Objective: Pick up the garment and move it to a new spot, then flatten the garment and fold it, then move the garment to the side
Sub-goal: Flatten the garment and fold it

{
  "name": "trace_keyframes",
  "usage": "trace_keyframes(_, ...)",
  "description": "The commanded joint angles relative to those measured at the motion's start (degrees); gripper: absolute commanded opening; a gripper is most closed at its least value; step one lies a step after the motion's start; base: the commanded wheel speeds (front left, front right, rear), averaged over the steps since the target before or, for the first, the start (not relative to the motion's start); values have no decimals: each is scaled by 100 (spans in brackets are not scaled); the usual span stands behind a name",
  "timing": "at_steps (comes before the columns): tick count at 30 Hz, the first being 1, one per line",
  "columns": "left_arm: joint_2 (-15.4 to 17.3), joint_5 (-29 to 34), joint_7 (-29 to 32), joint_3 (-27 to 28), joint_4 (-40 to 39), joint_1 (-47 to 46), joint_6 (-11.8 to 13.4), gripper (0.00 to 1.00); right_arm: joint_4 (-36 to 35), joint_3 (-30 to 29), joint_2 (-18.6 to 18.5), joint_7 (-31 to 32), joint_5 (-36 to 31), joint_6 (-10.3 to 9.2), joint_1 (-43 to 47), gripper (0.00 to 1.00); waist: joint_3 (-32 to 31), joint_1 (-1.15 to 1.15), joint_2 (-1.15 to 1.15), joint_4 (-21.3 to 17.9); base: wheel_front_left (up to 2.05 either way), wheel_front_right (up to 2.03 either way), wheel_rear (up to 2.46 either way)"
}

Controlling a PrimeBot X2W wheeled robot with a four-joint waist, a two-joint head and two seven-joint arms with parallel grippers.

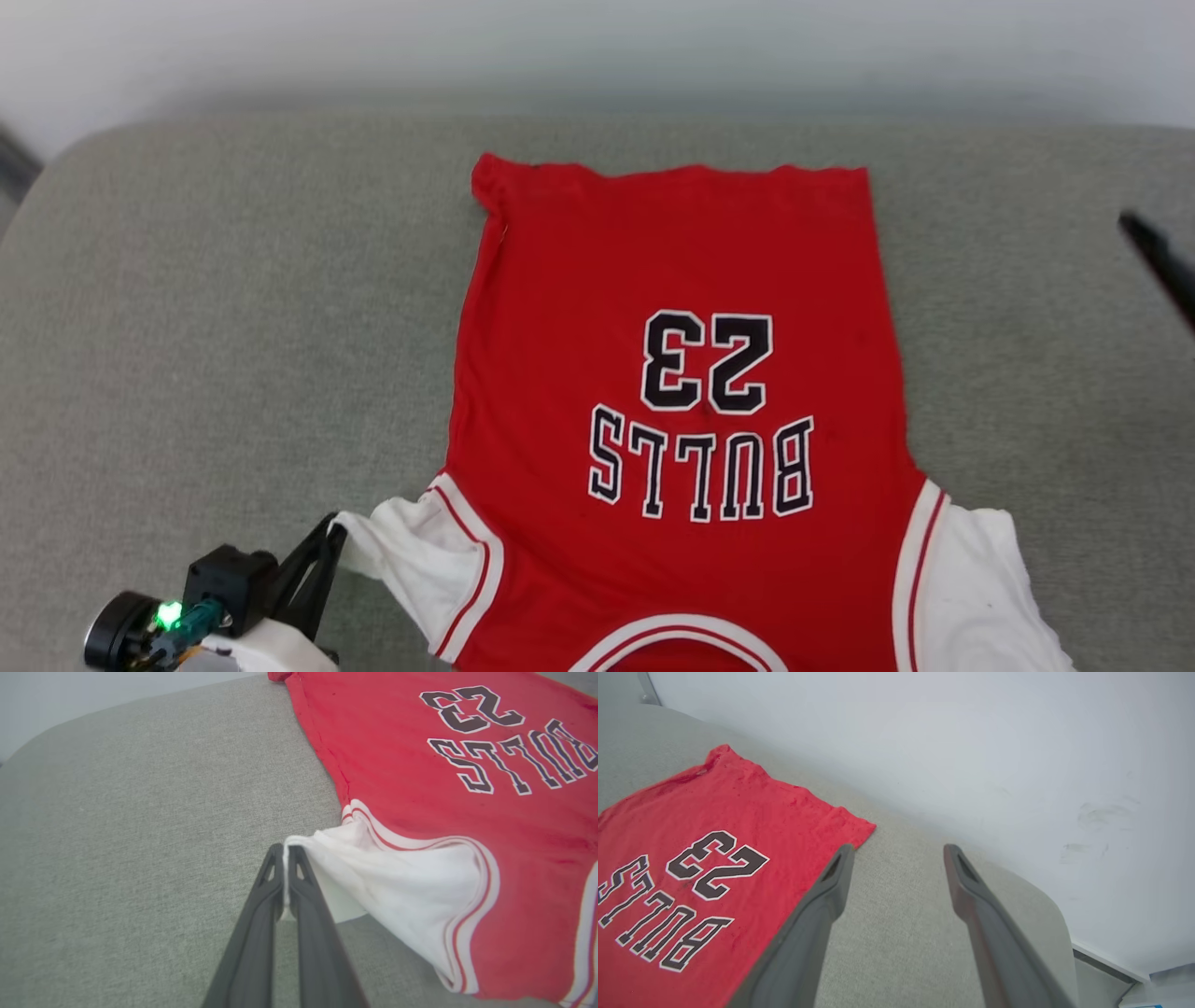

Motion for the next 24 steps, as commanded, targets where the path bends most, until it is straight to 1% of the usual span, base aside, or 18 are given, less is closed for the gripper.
trace_keyframes(1, -42, 119, -32, 16, -62, -150, 8, 0, -58, -27, 76, 239, -14, -6, -436, 100, 414, 0, 0, 233, 0, 0, 0)
trace_keyframes(3, -94, 227, -35, 30, -139, -302, 4, 0, -23, -13, 146, 614, -23, -6, -994, 100, 662, 0, 0, 360, 0, 0, 0)
trace_keyframes(6, -186, 390, -37, 41, -248, -535, -32, 0, 167, 189, 237, 1481, 53, -6, -1863, 100, 1052, 0, 0, 583, 0, 0, 0)
trace_keyframes(8, -252, 505, -38, 46, -312, -684, -60, 0, 383, 400, 252, 2196, 134, -6, -2444, 100, 1292, 0, 0, 735, 0, 0, 0)
trace_keyframes(11, -342, 682, -40, 46, -374, -887, -80, 0, 763, 775, 251, 3491, 386, -6, -3189, 100, 1597, 0, 0, 945, 0, 0, 0)
trace_keyframes(13, -412, 831, -39, 21, -414, -1019, -106, 0, 964, 953, 192, 4249, 405, -6, -3678, 100, 1811, 0, 0, 1089, 0, 0, 0)
trace_keyframes(16, -541, 971, -37, 57, -494, -1158, -132, 0, 1408, 999, 244, 5189, 377, -6, -4125, 100, 2091, 0, 0, 1286, 0, 0, 0)
trace_keyframes(18, -649, 1078, -36, 72, -555, -1245, -165, 0, 1611, 1009, 236, 5639, 191, -5, -4403, 100, 2277, 0, 0, 1424, 0, 0, 0)
trace_keyframes(19, -683, 1142, -36, 72, -571, -1269, -163, 0, 1770, 902, 301, 5788, 170, -6, -4492, 100, 2357, 0, 0, 1483, 0, 0, 0)
trace_keyframes(21, -795, 1245, -35, 84, -639, -1337, -188, 0, 1932, 805, 380, 6034, 6, -5, -4623, 100, 2542, 0, 0, 1607, 0, 0, 0)
trace_keyframes(24, -902, 1380, -31, 121, -721, -1382, -210, 0, 2140, 545, 524, 6235, -192, -5, -4753, 100, 2779, 0, 0, 1755, 0, 0, 0)
